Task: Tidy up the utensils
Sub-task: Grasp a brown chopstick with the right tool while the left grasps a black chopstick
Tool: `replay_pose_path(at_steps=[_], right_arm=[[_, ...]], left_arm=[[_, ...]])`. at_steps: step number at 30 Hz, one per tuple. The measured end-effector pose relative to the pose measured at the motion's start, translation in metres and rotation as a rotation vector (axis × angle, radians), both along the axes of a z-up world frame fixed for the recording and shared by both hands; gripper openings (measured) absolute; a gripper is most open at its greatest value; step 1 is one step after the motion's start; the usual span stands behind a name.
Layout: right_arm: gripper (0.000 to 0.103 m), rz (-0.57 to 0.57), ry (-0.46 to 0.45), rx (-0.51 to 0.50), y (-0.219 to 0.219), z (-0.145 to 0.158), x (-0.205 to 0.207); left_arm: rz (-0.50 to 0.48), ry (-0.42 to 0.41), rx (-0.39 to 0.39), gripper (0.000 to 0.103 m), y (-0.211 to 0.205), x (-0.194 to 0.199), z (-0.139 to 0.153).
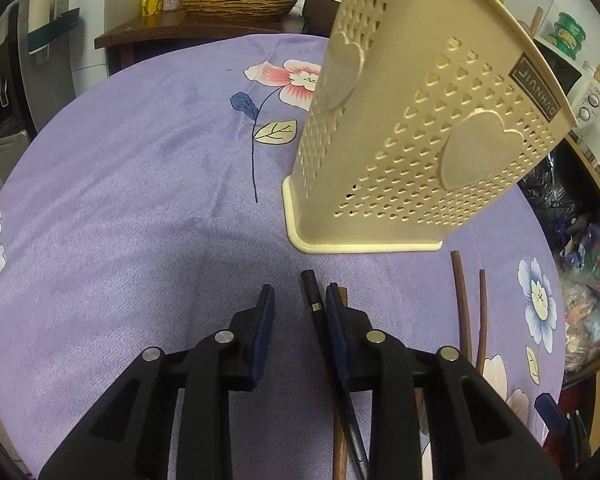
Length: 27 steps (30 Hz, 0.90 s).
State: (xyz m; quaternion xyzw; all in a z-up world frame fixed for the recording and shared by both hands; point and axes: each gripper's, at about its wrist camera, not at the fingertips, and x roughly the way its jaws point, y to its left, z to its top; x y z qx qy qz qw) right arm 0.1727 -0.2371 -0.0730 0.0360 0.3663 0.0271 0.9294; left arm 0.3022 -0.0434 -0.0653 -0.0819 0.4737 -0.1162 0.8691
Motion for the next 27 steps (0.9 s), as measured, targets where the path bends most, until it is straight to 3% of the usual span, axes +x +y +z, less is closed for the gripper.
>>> replay_pose_path(at_steps=[11,13,17,18,23,27], right_arm=[[0.069,0.02,0.002,-0.004,0.004,0.006,0.01],[0.069,0.028,-0.002,-0.021,0.005,0.009,0.013],[0.068,0.04,0.034,-0.015,0.002,0.008,0.028],[0.067,0.035,0.046,-0.008,0.0,0.007,0.032],[0.041,0.045,0.117,0.056,-0.004,0.002,0.067],[0.032,0.052,0.177,0.055,0.01,-0.005,0.107]], left_arm=[[-0.035,-0.014,0.092,0.024,-0.018,-0.001,0.0],[-0.047,-0.023,0.11,0.014,-0.019,-0.005,-0.001],[-0.039,-0.02,0.058,0.013,-0.008,-0.013,-0.002],[-0.038,-0.019,0.053,0.013,-0.006,-0.014,-0.003],[-0.027,-0.012,0.024,0.013,0.006,-0.019,-0.003],[-0.022,-0.014,0.022,0.013,0.005,-0.018,-0.004]])
